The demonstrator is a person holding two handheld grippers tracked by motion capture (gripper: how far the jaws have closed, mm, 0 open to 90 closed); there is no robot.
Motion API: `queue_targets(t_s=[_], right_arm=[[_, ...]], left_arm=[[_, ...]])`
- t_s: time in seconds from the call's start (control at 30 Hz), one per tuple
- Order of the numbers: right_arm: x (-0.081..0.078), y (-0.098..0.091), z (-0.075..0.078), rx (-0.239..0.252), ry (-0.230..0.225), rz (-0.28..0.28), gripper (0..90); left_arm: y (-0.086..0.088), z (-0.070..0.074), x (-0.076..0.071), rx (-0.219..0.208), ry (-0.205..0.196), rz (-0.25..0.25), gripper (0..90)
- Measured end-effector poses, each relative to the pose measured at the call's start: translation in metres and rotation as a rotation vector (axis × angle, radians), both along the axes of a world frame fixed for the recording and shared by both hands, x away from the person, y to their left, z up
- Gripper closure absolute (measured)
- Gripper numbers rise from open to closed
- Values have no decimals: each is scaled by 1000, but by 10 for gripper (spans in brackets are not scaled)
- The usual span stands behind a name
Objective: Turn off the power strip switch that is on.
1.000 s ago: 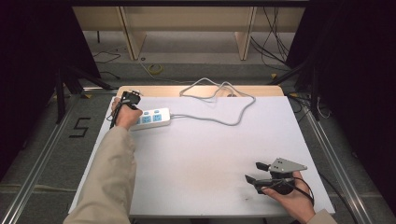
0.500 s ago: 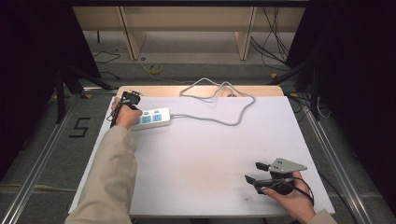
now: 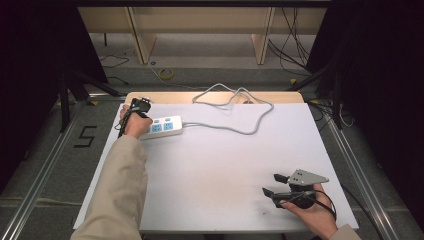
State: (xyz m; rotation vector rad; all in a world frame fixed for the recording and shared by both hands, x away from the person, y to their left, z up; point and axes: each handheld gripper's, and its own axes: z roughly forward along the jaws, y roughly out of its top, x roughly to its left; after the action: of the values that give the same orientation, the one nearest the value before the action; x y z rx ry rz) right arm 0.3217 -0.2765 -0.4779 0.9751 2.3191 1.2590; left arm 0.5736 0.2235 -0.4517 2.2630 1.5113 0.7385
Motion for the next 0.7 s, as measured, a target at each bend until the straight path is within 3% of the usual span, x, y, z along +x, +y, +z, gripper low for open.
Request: queue_targets(t_s=[0.53,0.6,0.63,0.7], right_arm=[[-1,0,1,1,-2,1,336],[-1,0,1,1,-3,0,336],[-1,0,1,2,-3,0,336],[-1,0,1,4,-3,-3,336]], left_arm=[[0,-1,-2,7,-16,-11,897],[1,0,-3,-5,-16,-16,896],[3,2,-4,-30,-42,-12,896],[5,4,-6,-47,-32,-14,894]])
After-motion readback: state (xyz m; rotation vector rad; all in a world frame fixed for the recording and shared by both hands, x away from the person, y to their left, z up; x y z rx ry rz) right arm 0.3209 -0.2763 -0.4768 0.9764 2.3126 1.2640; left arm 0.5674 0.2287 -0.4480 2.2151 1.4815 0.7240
